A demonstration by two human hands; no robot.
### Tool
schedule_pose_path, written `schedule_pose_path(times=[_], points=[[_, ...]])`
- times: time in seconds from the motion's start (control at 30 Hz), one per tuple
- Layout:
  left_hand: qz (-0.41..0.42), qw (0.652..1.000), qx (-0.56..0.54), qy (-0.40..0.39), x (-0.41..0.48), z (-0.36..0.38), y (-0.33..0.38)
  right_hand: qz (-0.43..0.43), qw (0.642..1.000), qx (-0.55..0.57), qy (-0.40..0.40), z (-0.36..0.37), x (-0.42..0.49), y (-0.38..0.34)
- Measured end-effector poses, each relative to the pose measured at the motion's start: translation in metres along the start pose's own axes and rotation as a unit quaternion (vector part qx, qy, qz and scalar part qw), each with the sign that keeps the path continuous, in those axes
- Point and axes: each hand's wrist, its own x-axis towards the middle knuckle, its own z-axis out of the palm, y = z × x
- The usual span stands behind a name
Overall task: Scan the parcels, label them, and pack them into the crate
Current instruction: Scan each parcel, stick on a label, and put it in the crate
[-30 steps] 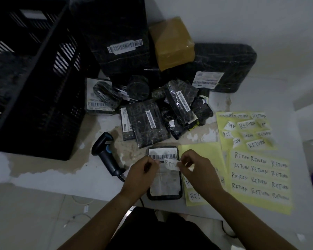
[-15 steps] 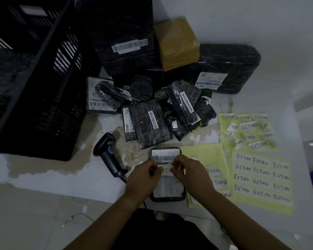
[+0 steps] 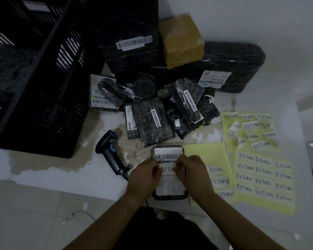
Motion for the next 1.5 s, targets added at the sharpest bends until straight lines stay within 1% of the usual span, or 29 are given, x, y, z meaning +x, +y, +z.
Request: schedule_pose_path(times=[0.13,0.23,0.33,0.43,0.5,0.63,0.73,0.8,0.87,0.93,0.97,1.07,1.13,1.23,1.4,1.5], points=[[-0.014,1.000,-0.013,0.009,0.000,0.003,-0.004,0.028,0.999,0.039,0.005,0.005,-0.001,-0.003],[-0.083,0.995,-0.057,0.025,0.002,0.006,-0.008,0.067,0.993,0.090,0.021,0.006,-0.003,0.000],[-0.136,0.986,-0.093,0.009,0.002,0.012,-0.009,0.114,0.980,0.158,0.029,0.008,-0.007,-0.003],[-0.130,0.987,-0.091,-0.009,0.003,0.019,-0.011,0.167,0.963,0.210,0.036,0.018,-0.010,-0.006],[-0.119,0.990,-0.079,-0.015,0.005,0.021,-0.015,0.188,0.956,0.224,0.040,0.024,-0.011,-0.006],[-0.115,0.992,-0.047,-0.026,0.008,0.023,-0.020,0.195,0.948,0.242,0.062,0.024,-0.009,-0.005],[-0.110,0.991,-0.067,-0.030,0.007,0.021,-0.022,0.195,0.946,0.248,0.069,0.023,-0.010,-0.006],[-0.107,0.985,-0.116,-0.069,0.005,0.018,-0.026,0.174,0.951,0.246,0.063,0.022,-0.014,-0.005],[-0.095,0.975,-0.159,-0.122,0.001,0.015,-0.034,0.146,0.960,0.239,0.028,0.022,-0.020,-0.003],[-0.087,0.972,-0.153,-0.155,0.001,0.013,-0.039,0.138,0.964,0.228,-0.001,0.025,-0.022,0.000],[-0.088,0.972,-0.144,-0.164,0.002,0.012,-0.038,0.141,0.963,0.229,-0.003,0.026,-0.021,0.001],[-0.087,0.973,-0.125,-0.175,0.003,0.007,-0.032,0.144,0.959,0.243,0.009,0.028,-0.022,0.002],[-0.094,0.969,-0.138,-0.182,0.001,0.005,-0.031,0.140,0.956,0.258,0.022,0.026,-0.024,0.001],[-0.128,0.963,-0.163,-0.173,0.002,0.007,-0.032,0.149,0.951,0.269,0.028,0.021,-0.025,-0.002],[-0.140,0.975,-0.151,-0.080,0.003,0.021,-0.028,0.181,0.946,0.268,0.035,0.020,-0.017,-0.011],[-0.153,0.976,-0.140,-0.072,0.002,0.024,-0.027,0.196,0.944,0.265,0.031,0.021,-0.012,-0.010]])
